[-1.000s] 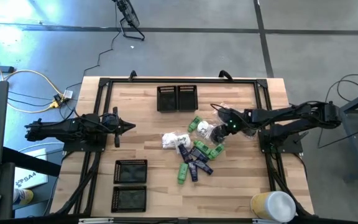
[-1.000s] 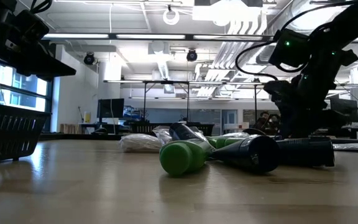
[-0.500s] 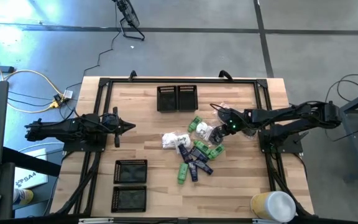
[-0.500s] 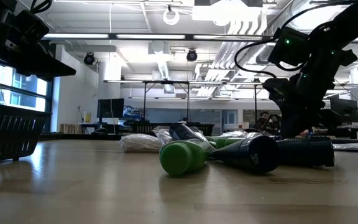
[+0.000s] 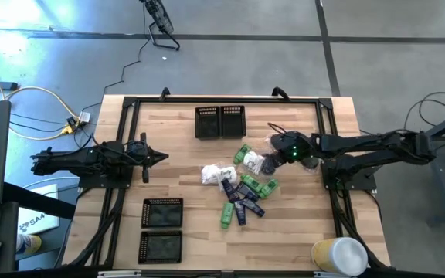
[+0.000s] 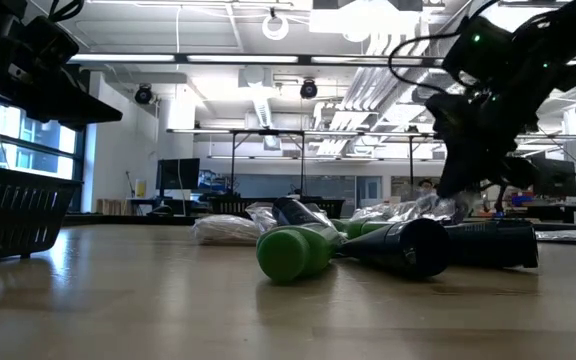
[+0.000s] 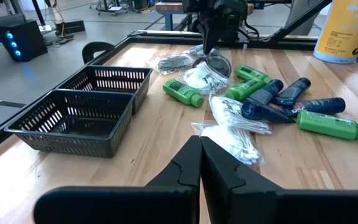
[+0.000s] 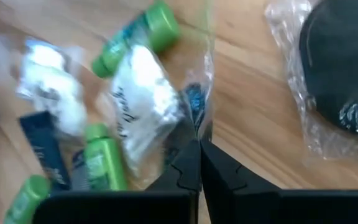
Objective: Pick & Place Travel size toiletries
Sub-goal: Put the black hairbrush into the top right basket
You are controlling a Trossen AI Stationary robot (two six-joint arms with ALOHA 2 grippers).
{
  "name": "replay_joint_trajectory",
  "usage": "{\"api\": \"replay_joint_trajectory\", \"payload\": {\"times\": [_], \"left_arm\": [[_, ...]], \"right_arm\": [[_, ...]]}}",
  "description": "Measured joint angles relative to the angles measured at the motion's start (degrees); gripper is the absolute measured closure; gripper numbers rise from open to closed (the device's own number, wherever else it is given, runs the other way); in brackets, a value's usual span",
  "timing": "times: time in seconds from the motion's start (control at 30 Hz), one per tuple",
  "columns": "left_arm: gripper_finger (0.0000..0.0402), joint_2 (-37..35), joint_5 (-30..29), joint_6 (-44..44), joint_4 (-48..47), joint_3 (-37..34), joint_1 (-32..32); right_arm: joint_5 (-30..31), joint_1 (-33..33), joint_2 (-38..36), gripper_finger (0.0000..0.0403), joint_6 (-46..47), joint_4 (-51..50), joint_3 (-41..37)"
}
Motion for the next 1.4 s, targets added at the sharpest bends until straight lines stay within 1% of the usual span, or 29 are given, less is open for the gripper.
{"api": "replay_joint_trajectory", "payload": {"times": [0.13,0.27,0.47,0.6,0.77,0.83,0.93,1.1,1.23,1.3,1.4], "left_arm": [[0.0401,0.0,0.0,0.0,0.0,0.0,0.0],[0.0401,0.0,0.0,0.0,0.0,0.0,0.0],[0.0401,0.0,0.0,0.0,0.0,0.0,0.0],[0.0401,0.0,0.0,0.0,0.7,0.0,0.0],[0.0401,0.0,0.0,0.0,1.3,0.0,0.0],[0.0401,0.0,0.0,0.0,1.3,0.0,0.0],[0.0401,0.0,0.0,0.0,1.3,0.0,0.0],[0.0401,0.0,0.0,0.0,1.3,0.0,0.0],[0.0401,0.0,0.0,0.0,1.3,0.0,0.0],[0.0401,0.0,0.0,0.0,1.3,0.0,0.0],[0.0401,0.0,0.0,0.0,1.3,0.0,0.0]], "right_arm": [[1.3,0.0,-3.7,0.04,-0.1,-0.1,0.0],[1.6,0.0,-5.6,0.04,-1.0,-0.2,0.0],[2.6,0.0,-6.0,0.04,-1.7,0.8,0.0],[2.9,0.0,-6.0,0.04,-3.0,3.3,0.1],[3.3,0.0,-6.1,0.04,-6.3,3.7,2.9],[2.5,0.0,-6.1,0.04,-7.3,3.5,3.9],[2.7,0.0,-6.1,0.04,-6.9,1.8,4.6],[2.8,-0.1,-6.0,0.0399,0.5,-7.6,4.7],[2.7,0.0,-5.6,0.038,2.1,-13.3,4.6],[2.9,-0.1,-5.6,0.0361,3.3,-14.1,4.6],[4.3,0.0,-5.6,0.0322,3.7,-14.6,4.6]]}}
